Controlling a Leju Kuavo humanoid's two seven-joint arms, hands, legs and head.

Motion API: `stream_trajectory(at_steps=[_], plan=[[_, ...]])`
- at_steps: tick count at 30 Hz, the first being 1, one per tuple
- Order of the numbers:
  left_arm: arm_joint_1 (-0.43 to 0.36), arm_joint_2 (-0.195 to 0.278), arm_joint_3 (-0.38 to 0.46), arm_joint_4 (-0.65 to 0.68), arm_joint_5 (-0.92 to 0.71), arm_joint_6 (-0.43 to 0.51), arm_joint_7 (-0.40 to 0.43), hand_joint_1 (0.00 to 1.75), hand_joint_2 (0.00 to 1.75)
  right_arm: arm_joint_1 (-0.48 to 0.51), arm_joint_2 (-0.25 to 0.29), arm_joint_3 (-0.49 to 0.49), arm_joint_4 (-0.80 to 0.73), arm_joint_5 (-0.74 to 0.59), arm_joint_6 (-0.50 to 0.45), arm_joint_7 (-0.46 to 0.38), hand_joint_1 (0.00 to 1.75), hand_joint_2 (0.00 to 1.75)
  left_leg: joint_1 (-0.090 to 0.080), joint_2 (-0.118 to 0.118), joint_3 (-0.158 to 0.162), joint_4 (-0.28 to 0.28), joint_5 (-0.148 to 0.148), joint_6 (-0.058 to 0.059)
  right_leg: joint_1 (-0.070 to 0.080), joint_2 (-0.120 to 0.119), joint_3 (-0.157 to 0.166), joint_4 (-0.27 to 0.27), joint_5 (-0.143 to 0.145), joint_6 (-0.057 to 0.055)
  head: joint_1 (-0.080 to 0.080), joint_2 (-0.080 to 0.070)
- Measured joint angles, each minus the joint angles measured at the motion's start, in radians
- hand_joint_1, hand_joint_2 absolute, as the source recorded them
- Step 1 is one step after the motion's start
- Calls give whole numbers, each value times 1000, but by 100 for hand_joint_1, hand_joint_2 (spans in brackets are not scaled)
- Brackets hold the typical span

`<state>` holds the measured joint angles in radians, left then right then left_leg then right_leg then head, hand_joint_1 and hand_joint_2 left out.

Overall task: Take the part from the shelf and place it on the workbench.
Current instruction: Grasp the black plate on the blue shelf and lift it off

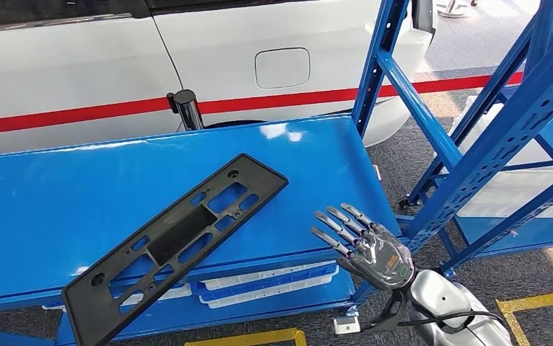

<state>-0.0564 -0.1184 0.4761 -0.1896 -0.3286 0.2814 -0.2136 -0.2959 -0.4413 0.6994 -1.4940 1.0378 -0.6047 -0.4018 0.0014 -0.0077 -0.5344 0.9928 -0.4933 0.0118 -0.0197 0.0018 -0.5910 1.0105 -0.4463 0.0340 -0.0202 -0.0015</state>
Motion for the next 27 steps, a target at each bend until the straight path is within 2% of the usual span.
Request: stream_trajectory(at_steps=[7, 18, 27], plan=[[-4, 1, 0, 0, -14, -7, 0, 0, 0, -43, 10, 57, -14, -26, 64, -29, 0, 175, 0, 0, 0, 0, 0, 0, 0, 0, 1, 0, 0, 0, 0, 0], [-11, 0, 6, 0, -22, -5, 8, 0, 0, -152, 122, 175, -14, -39, 151, -36, 0, 175, 0, 0, 0, 0, 1, 0, 0, 0, 0, 0, 0, 0, 0, 0], [-11, -3, 22, 0, -16, 2, 10, 0, 0, -231, 161, 242, -14, -88, 180, -42, 0, 175, 0, 0, 1, 0, 1, 0, 0, 0, 0, 0, 0, 0, 0, 0]])
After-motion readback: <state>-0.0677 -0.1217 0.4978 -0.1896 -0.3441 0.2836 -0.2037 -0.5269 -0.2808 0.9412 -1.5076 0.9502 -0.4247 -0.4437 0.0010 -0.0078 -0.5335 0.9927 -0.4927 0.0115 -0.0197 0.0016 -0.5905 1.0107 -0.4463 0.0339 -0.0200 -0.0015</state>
